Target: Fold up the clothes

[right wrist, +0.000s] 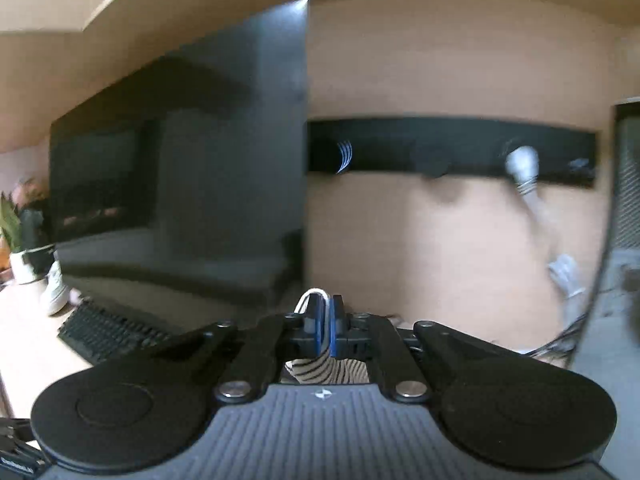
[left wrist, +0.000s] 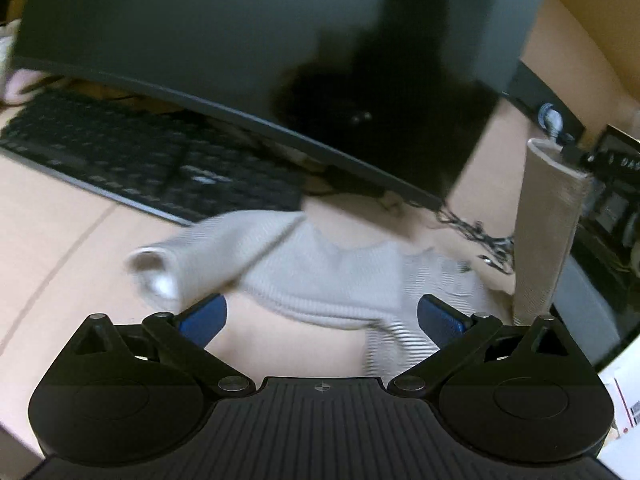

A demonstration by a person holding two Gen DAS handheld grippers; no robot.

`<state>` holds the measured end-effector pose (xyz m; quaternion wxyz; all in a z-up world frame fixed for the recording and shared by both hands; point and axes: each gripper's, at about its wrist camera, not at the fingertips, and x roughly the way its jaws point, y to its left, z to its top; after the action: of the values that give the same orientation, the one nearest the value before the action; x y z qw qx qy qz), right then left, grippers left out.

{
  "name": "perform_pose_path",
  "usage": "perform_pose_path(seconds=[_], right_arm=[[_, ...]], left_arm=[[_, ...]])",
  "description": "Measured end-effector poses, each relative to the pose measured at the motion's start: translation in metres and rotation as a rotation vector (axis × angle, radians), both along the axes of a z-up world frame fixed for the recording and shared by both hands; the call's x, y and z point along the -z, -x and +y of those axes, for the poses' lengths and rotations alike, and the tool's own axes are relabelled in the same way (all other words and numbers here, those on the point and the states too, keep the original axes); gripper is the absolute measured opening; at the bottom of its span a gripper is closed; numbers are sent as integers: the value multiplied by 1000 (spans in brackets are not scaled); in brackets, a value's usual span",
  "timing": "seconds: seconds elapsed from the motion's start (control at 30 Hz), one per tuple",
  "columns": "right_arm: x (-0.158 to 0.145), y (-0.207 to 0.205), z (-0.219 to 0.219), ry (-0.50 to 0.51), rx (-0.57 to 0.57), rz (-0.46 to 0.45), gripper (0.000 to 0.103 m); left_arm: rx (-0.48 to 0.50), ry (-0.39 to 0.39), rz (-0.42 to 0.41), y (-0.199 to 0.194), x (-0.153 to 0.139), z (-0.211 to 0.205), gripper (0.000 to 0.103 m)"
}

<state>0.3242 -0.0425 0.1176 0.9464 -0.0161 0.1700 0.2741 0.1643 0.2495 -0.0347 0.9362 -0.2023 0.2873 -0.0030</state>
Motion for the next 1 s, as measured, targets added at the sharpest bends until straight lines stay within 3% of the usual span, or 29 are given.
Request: perform_pose_path(seconds=[0.33, 0.4, 0.5, 0.53, 0.57, 0.73, 0.83, 0.93, 0.97, 1.0], right_arm=[[52, -10, 67, 26, 26, 85, 8], [53, -9, 68, 18, 38, 86, 17], [51, -8, 59, 17, 64, 70, 43], [52, -4, 55, 16, 71, 77, 58], [54, 1, 50, 16, 78, 88, 71], [81, 27, 27, 22, 94, 212, 103], [114, 43, 9, 28, 126, 332, 103], [140, 56, -15, -35, 171, 452, 103], [146, 58, -22, -55, 176, 482, 103], [151, 59, -29, -72, 180, 509, 103]], left_arm=[[-11, -164, 44, 16, 8, 45, 103], [-10, -198, 48, 11, 13, 51, 103], [26, -295, 43, 2, 20, 51, 103], [41, -330, 40, -1, 22, 51, 103], [57, -369, 36, -5, 25, 50, 103], [155, -586, -11, -23, 36, 37, 103], [198, -681, -3, -39, 45, 32, 103], [226, -717, 23, -51, 48, 33, 102], [230, -716, 36, -53, 47, 35, 98], [234, -714, 48, -55, 46, 37, 77]])
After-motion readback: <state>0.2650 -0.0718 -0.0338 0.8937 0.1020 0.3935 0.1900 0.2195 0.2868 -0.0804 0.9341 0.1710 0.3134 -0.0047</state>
